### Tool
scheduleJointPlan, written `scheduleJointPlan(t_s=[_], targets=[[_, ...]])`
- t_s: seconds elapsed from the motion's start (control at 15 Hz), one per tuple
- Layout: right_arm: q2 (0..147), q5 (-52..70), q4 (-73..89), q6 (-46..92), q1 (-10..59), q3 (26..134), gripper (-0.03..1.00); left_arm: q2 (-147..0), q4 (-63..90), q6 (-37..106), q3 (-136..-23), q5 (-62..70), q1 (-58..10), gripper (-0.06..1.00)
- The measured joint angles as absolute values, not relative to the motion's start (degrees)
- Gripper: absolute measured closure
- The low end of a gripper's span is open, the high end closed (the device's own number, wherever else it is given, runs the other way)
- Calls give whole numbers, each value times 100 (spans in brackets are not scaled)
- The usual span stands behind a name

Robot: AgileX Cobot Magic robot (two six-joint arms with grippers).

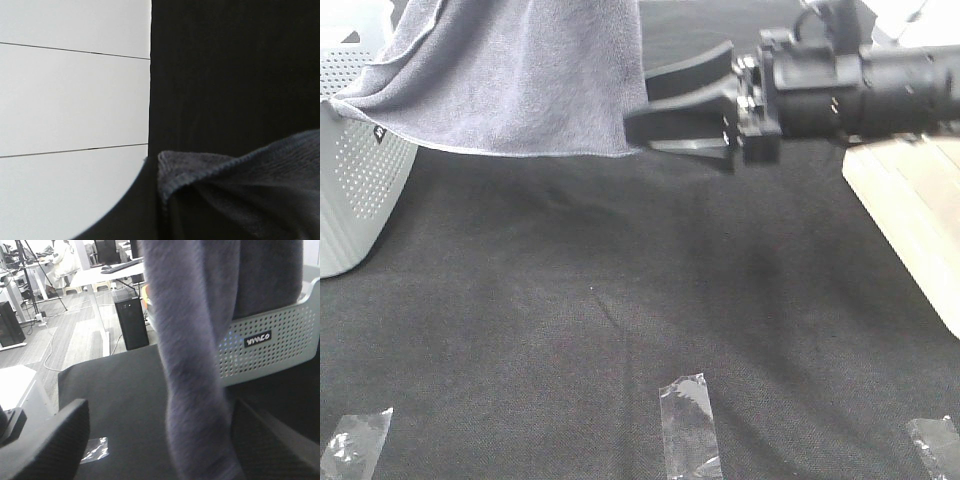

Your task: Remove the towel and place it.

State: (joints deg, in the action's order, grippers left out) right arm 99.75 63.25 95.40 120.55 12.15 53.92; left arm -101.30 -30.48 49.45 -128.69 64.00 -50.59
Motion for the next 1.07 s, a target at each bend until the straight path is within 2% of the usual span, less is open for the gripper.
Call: scheduleJointPlan(t_s=[0.27, 0.53, 0.8, 1.07], targets=[[10141, 6050, 9351, 11832, 1215, 5850, 20, -10130, -2876, 5111, -12869, 6188, -5059, 94], [10199, 6583, 8783, 11740, 1283, 5924, 20, -10187, -2865, 5157, -12869, 5947, -5059, 94], [10199, 6549, 8508, 11568, 1283, 5936, 21, -10199, -3174, 5105, -12869, 5947, -5059, 94], [10199, 6308, 8508, 11562, 1283, 5936, 44, -10199, -3300, 4956, -12869, 6022, -5059, 94]])
